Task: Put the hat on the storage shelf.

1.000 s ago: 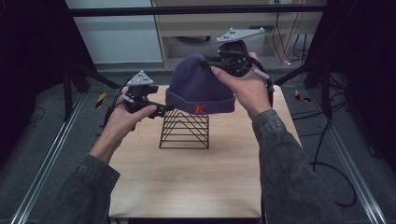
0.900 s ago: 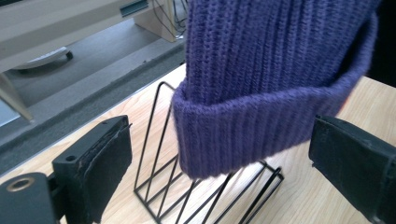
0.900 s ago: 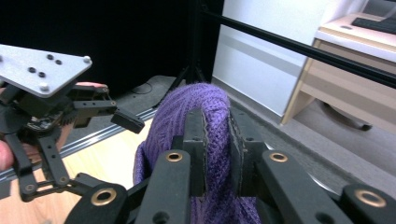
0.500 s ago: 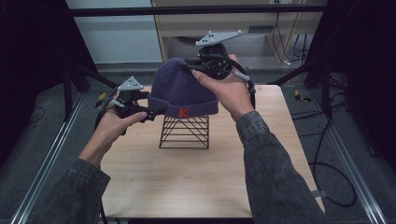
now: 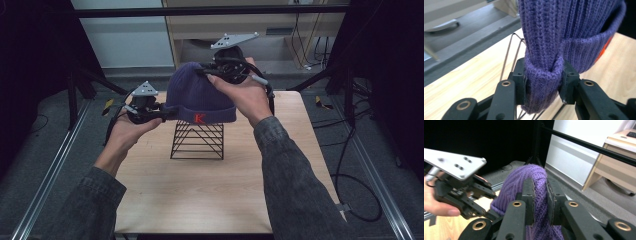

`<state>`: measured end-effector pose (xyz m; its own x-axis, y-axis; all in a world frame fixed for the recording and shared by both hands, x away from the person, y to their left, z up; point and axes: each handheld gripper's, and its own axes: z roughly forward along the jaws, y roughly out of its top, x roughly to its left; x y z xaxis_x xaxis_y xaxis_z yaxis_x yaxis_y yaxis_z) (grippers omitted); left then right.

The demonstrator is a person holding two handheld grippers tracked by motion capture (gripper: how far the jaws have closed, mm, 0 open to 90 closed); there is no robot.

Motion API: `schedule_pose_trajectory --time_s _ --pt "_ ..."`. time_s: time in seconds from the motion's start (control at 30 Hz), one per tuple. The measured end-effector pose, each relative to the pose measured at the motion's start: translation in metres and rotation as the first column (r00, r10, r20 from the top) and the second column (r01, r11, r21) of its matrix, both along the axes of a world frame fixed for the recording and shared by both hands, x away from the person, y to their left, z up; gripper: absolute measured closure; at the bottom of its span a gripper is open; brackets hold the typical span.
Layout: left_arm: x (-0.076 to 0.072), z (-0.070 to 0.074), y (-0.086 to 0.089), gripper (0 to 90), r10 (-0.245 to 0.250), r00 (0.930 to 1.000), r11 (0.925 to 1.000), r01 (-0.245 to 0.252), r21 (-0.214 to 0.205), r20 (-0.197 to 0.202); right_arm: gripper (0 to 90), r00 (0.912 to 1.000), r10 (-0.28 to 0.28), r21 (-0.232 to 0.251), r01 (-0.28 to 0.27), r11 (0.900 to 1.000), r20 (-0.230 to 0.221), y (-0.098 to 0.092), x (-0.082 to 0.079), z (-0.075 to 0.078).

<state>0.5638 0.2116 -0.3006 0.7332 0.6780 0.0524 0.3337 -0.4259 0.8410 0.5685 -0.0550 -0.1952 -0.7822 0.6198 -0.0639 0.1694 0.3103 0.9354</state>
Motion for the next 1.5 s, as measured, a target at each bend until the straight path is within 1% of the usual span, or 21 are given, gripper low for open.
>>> schedule_pose_trajectory --time_s 0.07,0.17,0.2,0.33,0.37,0.4,0.47,0.6,0.67,0.7,0.8,0.87,1.03,1.13,1.27,1.3,1.43,1.5 --pt "0.0 0.0 0.002 64.0 0.021 0.9997 0.9998 -0.021 0.007 0.009 78.5 1.0 -0.005 -0.001 0.005 1.0 -0.008 -0.001 0.004 -0.003" --pt "0.0 -0.002 0.002 63.9 0.029 0.9995 0.9994 -0.029 0.016 0.009 78.5 0.9998 -0.006 0.0 0.006 1.0 -0.017 0.001 0.009 -0.006" --pt "-0.001 -0.004 0.002 63.8 0.03 0.9994 0.9991 -0.03 0.03 0.015 78.5 0.9997 -0.007 -0.011 0.007 0.9999 -0.021 0.002 0.012 -0.009" --pt "-0.002 -0.009 0.005 63.9 0.043 0.999 0.9986 -0.043 0.031 0.011 78.4 0.9996 -0.014 -0.03 0.013 0.9995 -0.026 0.005 0.015 -0.014" --pt "-0.002 -0.01 0.006 63.8 0.047 0.9988 0.9979 -0.048 0.045 0.015 78.3 0.9992 -0.017 -0.033 0.016 0.9993 -0.036 0.006 0.017 -0.018" --pt "-0.002 -0.012 0.007 63.9 0.055 0.9984 0.9975 -0.056 0.042 0.012 78.3 0.9991 -0.019 -0.035 0.018 0.9992 -0.038 0.006 0.018 -0.02" --pt "-0.002 -0.013 0.008 64.1 0.056 0.9984 0.9976 -0.056 0.041 0.013 78.3 0.9988 -0.019 -0.035 0.018 0.9992 -0.045 0.007 0.019 -0.022" --pt "-0.002 -0.02 0.011 64.5 0.061 0.9981 0.9974 -0.061 0.04 0.0 78.3 0.9982 -0.019 -0.044 0.017 0.9989 -0.057 0.008 0.021 -0.03" --pt "-0.002 -0.022 0.011 64.5 0.058 0.9983 0.9977 -0.057 0.037 -0.007 78.3 0.9978 -0.02 -0.05 0.017 0.9986 -0.064 0.008 0.022 -0.032" --pt "-0.003 -0.022 0.009 64.4 0.052 0.9986 0.9975 -0.052 0.048 -0.004 78.3 0.9977 -0.02 -0.054 0.016 0.9984 -0.065 0.008 0.022 -0.033" --pt "-0.004 -0.022 0.008 64.4 0.048 0.9988 0.9975 -0.048 0.052 -0.001 78.3 0.9973 -0.024 -0.057 0.02 0.9982 -0.069 0.008 0.021 -0.033" --pt "-0.005 -0.023 0.007 64.4 0.037 0.9993 0.9975 -0.037 0.06 -0.003 78.3 0.9974 -0.023 -0.063 0.019 0.9979 -0.068 0.007 0.02 -0.033" --pt "-0.006 -0.026 0.005 64.4 0.032 0.9995 0.9979 -0.032 0.057 -0.004 78.2 0.9968 -0.028 -0.068 0.023 0.9974 -0.075 0.005 0.017 -0.034" --pt "-0.007 -0.029 0.004 64.4 0.029 0.9995 0.9979 -0.028 0.058 -0.009 78.2 0.9962 -0.027 -0.073 0.021 0.9971 -0.083 0.003 0.015 -0.039" --pt "-0.011 -0.032 0.001 64.2 0.026 0.9997 0.9969 -0.026 0.075 0.003 78.2 0.996 -0.019 -0.065 0.014 0.9978 -0.087 0.002 0.014 -0.043" --pt "-0.011 -0.034 0.001 64.2 0.028 0.9996 0.9972 -0.028 0.07 -0.003 78.2 0.9958 -0.022 -0.065 0.016 0.9977 -0.089 0.001 0.013 -0.047" --pt "-0.011 -0.036 0.002 64.2 0.032 0.9995 0.9973 -0.031 0.066 -0.003 78.2 0.9954 -0.024 -0.062 0.019 0.9979 -0.093 -0.003 0.012 -0.051" --pt "-0.011 -0.039 0.002 64.1 0.032 0.9995 0.9972 -0.031 0.068 -0.008 78.2 0.9945 -0.025 -0.063 0.019 0.9978 -0.102 -0.004 0.012 -0.054"
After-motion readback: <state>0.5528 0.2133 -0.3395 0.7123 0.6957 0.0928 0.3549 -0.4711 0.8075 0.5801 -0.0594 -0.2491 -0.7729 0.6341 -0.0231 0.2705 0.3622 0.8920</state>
